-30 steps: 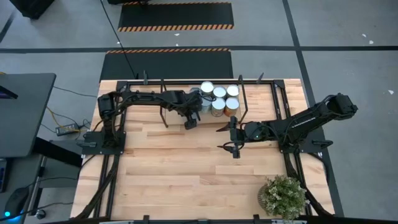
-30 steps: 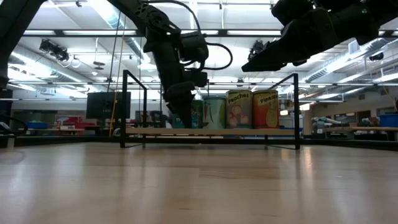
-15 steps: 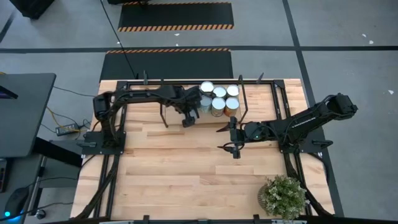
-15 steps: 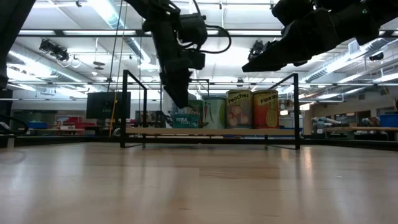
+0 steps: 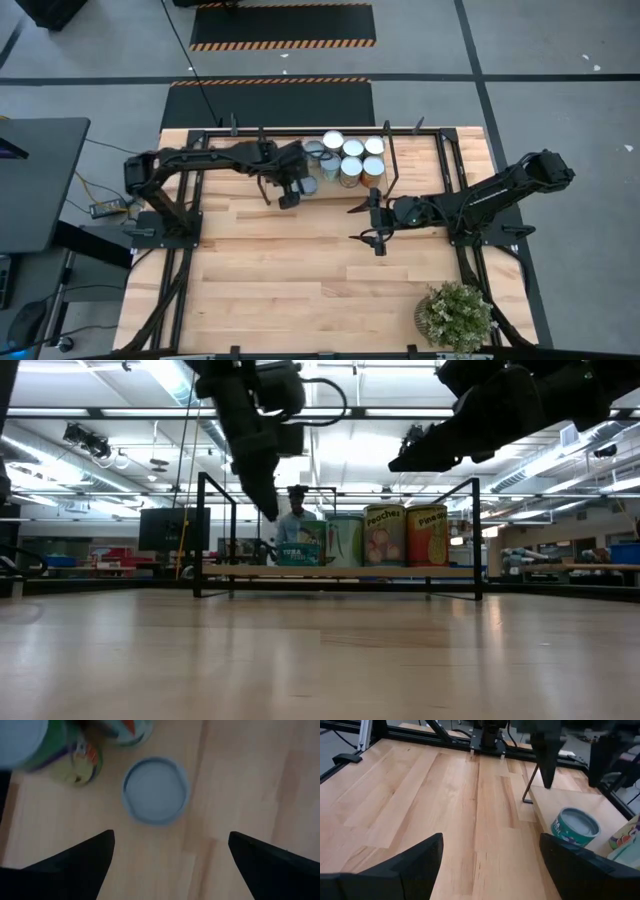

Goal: Pick and place cans onto a shelf
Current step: Put the canned tuna fish on the shelf

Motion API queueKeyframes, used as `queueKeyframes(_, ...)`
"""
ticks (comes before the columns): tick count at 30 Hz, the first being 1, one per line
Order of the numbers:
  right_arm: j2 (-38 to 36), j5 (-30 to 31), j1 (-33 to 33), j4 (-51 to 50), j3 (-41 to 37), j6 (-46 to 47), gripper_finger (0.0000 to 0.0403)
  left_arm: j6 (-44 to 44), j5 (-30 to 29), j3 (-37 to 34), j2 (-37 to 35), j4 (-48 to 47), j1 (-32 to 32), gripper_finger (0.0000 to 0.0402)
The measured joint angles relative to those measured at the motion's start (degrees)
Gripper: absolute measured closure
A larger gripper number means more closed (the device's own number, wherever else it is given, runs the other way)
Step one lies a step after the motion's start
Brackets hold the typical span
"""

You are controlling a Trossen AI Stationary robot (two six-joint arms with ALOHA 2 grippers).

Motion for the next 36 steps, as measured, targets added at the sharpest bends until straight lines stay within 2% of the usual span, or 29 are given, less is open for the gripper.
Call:
queueKeyframes(5, 0.0, 0.0, 0.0, 0.4, 0.0, -0.9, 0.0065, -1.3, -1.5, -8.7, -3.3, 9.0, 0.1, 0.0003)
queueKeyframes(8, 0.0, 0.0, 0.0, 0.2, 0.0, -0.9, 0.0065, -2.8, -1.4, -11.5, -3.5, 13.2, -0.2, 0.0003)
queueKeyframes(11, 0.0, 0.0, 0.0, 0.5, 0.0, -0.7, 0.0065, -1.8, -2.6, -12.0, -3.3, 13.6, -1.0, 0.0003)
queueKeyframes(17, 0.0, 0.0, 0.0, 0.7, 0.0, -0.7, 0.0065, 1.5, -10.9, -12.1, -3.0, 15.4, -2.7, 0.0003)
queueKeyframes(20, 0.0, 0.0, 0.0, 0.7, 0.0, -0.7, 0.0065, 2.6, -13.3, -12.1, -3.0, 18.5, -3.0, 0.0003)
queueKeyframes(23, 0.0, 0.0, 0.0, 0.7, 0.0, -0.7, 0.0065, 2.5, -14.1, -12.1, -2.2, 21.1, -3.0, 0.0003)
queueKeyframes(36, 0.0, 0.0, 0.0, 0.7, 0.0, -0.7, 0.0065, 5.3, -14.6, -12.1, -0.7, 19.9, -5.0, 0.0003)
